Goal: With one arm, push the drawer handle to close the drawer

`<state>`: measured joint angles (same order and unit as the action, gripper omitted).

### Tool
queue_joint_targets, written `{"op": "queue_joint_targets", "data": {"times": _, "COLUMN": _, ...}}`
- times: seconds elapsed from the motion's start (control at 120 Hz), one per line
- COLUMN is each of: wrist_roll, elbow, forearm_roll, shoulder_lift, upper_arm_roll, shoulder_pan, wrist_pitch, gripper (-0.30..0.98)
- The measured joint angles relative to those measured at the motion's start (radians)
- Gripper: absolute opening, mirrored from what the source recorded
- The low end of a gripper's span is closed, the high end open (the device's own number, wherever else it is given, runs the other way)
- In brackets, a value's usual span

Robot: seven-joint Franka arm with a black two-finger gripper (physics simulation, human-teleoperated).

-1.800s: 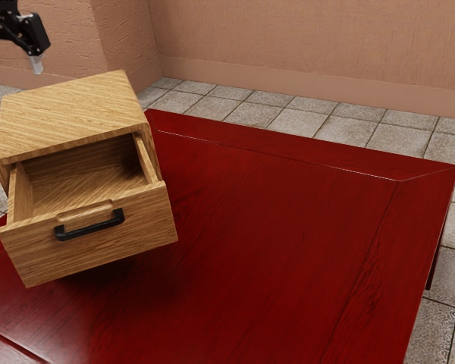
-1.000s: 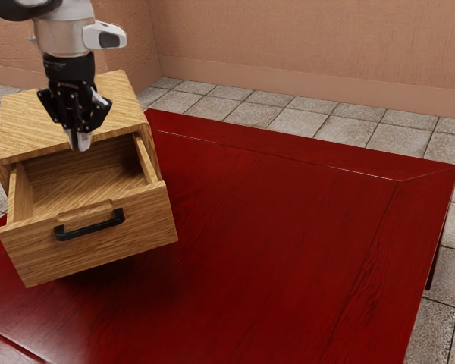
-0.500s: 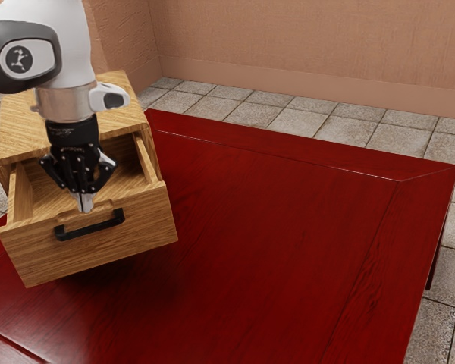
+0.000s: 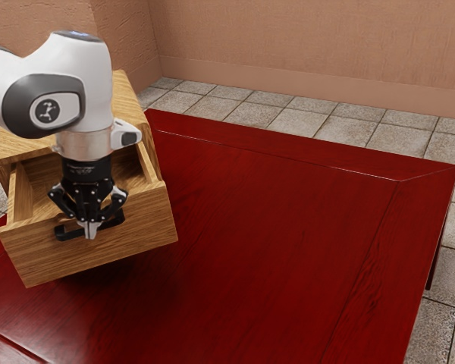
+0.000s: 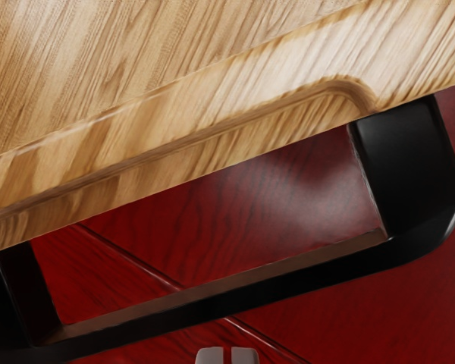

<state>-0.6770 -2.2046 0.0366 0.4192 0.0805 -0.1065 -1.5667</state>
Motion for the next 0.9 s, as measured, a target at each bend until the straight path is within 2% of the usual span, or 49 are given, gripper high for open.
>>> {"op": "queue_joint_targets", "data": {"times": 0.417, "wrist_roll": -0.131, "elbow": -0.016, "forearm_roll": 0.091, "shoulder_lift": -0.039, "upper_arm_roll": 0.002, "shoulder_pan": 0.001, "wrist_pitch": -0.079, "gripper": -0.10}}
{"op": "queue_joint_targets", "data": {"times": 0.9, "wrist_roll": -0.219, "elbow": -0.013, "forearm_roll": 0.130, "shoulder_lift": -0.034, "upper_arm_roll": -0.005, "shoulder_pan": 0.008, "wrist_pitch": -0.038, "gripper": -0.09}}
